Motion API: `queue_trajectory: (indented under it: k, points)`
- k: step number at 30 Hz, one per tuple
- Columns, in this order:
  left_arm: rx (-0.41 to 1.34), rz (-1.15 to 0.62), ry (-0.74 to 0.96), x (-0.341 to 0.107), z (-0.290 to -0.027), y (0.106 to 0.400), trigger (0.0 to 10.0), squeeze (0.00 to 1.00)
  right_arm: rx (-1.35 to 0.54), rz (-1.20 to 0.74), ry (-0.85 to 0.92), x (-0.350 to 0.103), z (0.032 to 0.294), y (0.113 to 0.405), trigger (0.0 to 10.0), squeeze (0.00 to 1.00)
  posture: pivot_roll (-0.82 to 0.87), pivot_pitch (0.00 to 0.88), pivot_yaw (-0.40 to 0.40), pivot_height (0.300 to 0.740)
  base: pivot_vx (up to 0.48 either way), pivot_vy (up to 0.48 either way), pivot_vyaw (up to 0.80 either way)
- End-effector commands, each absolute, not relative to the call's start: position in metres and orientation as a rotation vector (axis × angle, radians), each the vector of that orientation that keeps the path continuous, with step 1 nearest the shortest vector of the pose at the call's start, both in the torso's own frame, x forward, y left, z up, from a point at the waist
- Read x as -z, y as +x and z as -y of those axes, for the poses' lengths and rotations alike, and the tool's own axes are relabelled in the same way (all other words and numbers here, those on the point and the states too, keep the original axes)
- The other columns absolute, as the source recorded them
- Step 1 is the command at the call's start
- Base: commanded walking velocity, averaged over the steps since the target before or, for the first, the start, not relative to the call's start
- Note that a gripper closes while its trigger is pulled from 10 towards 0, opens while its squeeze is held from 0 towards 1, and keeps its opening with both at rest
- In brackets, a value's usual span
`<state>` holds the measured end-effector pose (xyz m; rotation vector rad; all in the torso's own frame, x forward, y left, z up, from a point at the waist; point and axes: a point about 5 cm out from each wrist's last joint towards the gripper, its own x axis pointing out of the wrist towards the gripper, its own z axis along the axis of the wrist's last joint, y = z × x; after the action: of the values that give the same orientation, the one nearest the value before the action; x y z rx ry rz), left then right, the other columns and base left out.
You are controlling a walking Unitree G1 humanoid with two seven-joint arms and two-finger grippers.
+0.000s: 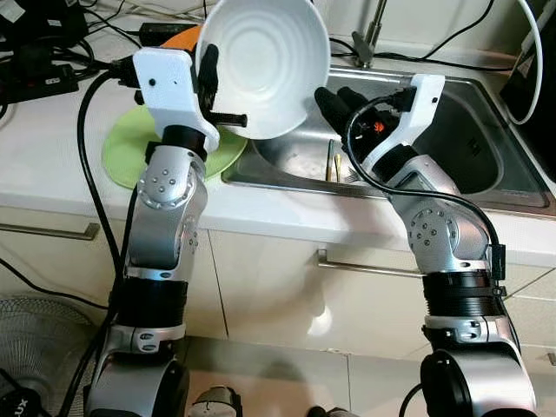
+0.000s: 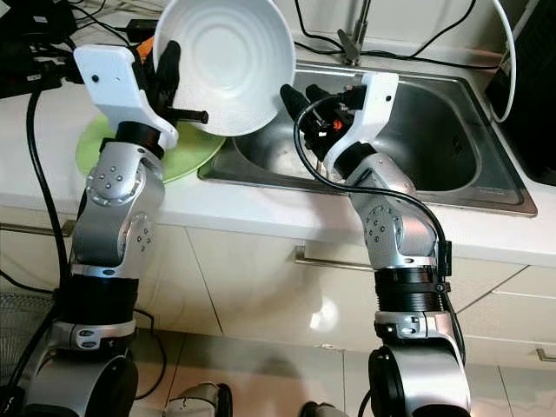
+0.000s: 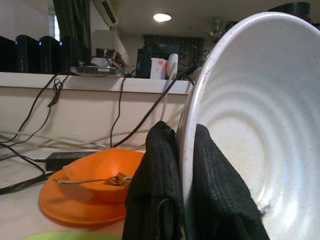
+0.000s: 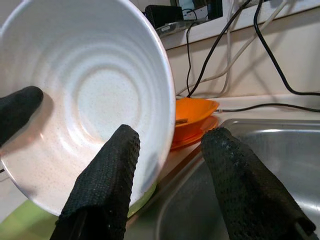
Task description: Kitchen organization
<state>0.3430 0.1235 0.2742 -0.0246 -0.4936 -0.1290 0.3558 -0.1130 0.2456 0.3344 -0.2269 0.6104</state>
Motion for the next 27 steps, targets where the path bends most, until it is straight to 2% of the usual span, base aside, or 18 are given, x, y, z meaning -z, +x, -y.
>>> queue_trajectory:
  k: [1, 27]
  points:
    - [0.163, 0.521, -0.029, -0.278, -0.119, 0.340, 10.0, 0.00, -0.626, 0.234, 0.348, -0.248, 0.114, 0.353, 10.0, 0.00, 0.13, 0.063, -0.010, 0.740, 0.000, 0.000, 0.00]
    - [0.324, 0.523, -0.115, -0.274, -0.109, 0.335, 10.0, 0.00, -0.630, 0.227, 0.388, -0.246, 0.113, 0.353, 10.0, 0.00, 0.13, 0.081, -0.017, 0.740, 0.000, 0.000, 0.00]
